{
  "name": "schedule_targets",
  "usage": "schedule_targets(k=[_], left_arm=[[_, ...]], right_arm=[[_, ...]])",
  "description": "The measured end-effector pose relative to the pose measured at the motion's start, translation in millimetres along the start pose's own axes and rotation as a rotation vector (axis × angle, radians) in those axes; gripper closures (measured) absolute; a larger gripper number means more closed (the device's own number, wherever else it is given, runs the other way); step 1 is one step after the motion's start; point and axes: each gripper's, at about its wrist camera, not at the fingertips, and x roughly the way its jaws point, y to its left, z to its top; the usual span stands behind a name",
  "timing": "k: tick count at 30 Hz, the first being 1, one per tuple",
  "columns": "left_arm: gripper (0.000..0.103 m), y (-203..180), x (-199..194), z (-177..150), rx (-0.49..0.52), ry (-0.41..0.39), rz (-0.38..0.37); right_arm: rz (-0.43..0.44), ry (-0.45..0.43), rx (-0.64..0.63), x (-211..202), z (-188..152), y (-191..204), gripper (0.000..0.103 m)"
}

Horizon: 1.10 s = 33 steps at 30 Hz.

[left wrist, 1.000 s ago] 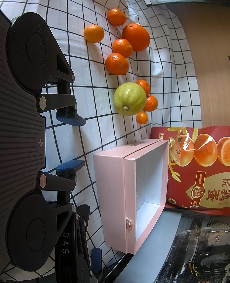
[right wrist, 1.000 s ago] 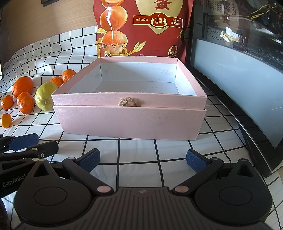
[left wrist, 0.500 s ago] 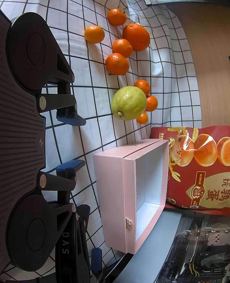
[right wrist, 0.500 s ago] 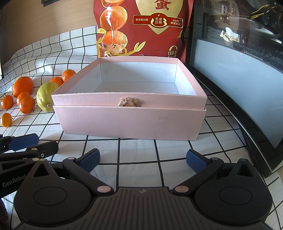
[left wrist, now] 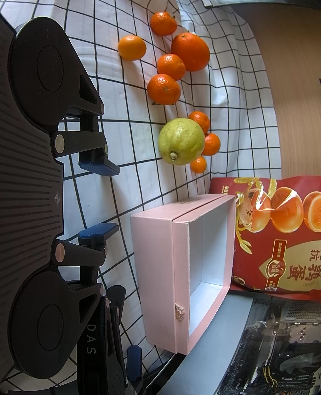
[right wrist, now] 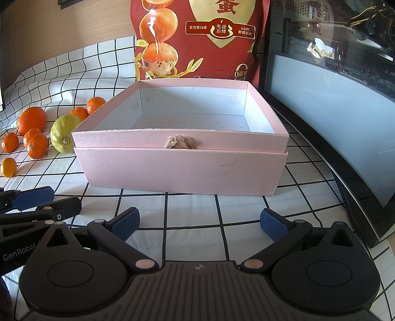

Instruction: Organize fruits

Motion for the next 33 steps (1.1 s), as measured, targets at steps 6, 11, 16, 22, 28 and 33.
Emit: schedule_targets(k=[6,11,16,22,28,33], left_arm=[[0.056,-0.7,0.0,0.1,0.000,0.000,0.000],[0.055,0.1,0.8,-0.7,0.000,0.000,0.000],[0.055,2.2,0.5,-0.9,0.001,0.000,0.001],[0.055,2.3,0.5,-0.9,0.002,0.000,0.002],[0.055,0.9,0.7,-0.4,0.004,0.000,0.003],[0.056,6.0,0.5,0.2,-0.012,-0.002,-0.012]], right_arm=[[0.000,0.000,0.000,0.0,0.0,0.0,0.000],[0.000,0.000,0.000,0.1,-0.2,0.0,0.000],[-0.001,0.000,0.000,0.1,-0.3,-0.1,0.000],[-0.001,0.000,0.000,0.2,-0.4,0.0,0.000],[-0.002,0.000,0.000,0.1,-1.6,0.4,0.000],[0.003,0.023,-0.003,0.1,-0.9,1.1,0.000]])
